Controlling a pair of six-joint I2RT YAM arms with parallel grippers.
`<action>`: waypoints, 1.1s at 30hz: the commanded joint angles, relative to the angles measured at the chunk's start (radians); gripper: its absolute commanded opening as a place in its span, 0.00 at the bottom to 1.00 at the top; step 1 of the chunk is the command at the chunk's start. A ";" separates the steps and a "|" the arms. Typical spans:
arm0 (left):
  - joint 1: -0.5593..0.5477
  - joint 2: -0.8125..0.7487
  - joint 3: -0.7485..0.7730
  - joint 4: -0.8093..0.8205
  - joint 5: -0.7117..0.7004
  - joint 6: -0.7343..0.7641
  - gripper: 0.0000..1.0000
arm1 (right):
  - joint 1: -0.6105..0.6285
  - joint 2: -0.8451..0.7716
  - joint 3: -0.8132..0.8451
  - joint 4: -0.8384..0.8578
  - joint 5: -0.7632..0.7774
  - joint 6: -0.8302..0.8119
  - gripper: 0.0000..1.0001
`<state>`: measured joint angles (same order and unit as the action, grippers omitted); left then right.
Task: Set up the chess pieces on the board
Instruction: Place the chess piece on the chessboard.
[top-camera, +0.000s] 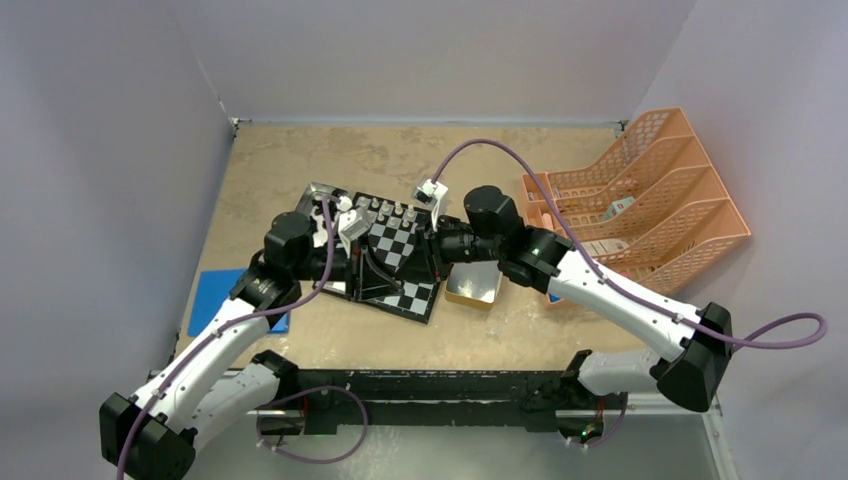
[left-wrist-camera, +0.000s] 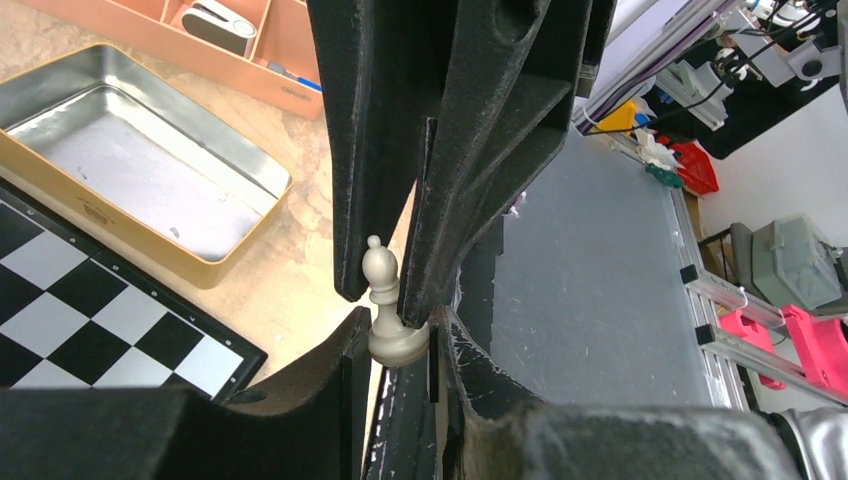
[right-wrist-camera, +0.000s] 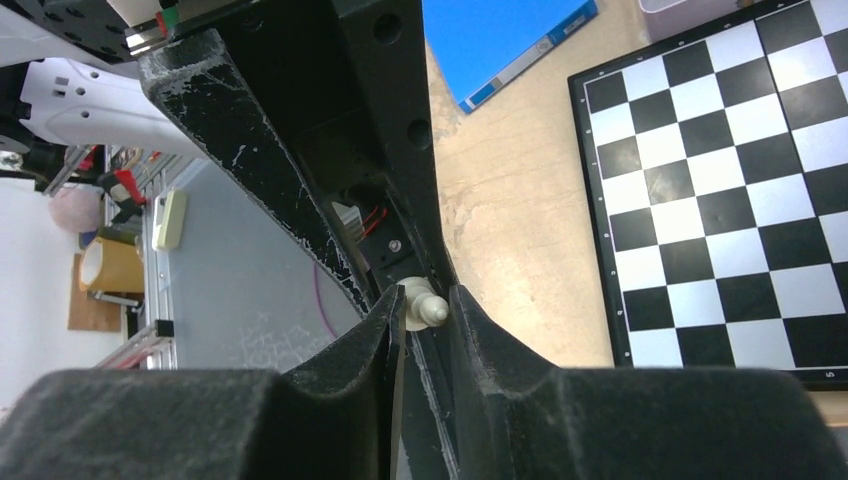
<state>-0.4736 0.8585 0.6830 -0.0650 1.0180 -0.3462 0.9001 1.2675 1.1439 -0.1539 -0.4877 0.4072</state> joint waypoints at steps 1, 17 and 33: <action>0.001 -0.005 0.008 0.075 0.013 0.034 0.00 | -0.003 -0.024 -0.020 -0.039 -0.069 -0.012 0.24; 0.001 -0.030 0.010 -0.112 -0.215 0.014 0.59 | -0.004 -0.062 -0.035 0.132 0.296 0.064 0.04; 0.001 -0.408 -0.023 -0.335 -0.726 0.108 0.75 | -0.012 0.405 0.152 0.261 1.034 -0.071 0.04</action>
<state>-0.4725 0.5102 0.6559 -0.3721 0.4107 -0.2855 0.8963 1.6058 1.2293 0.0578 0.3191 0.4026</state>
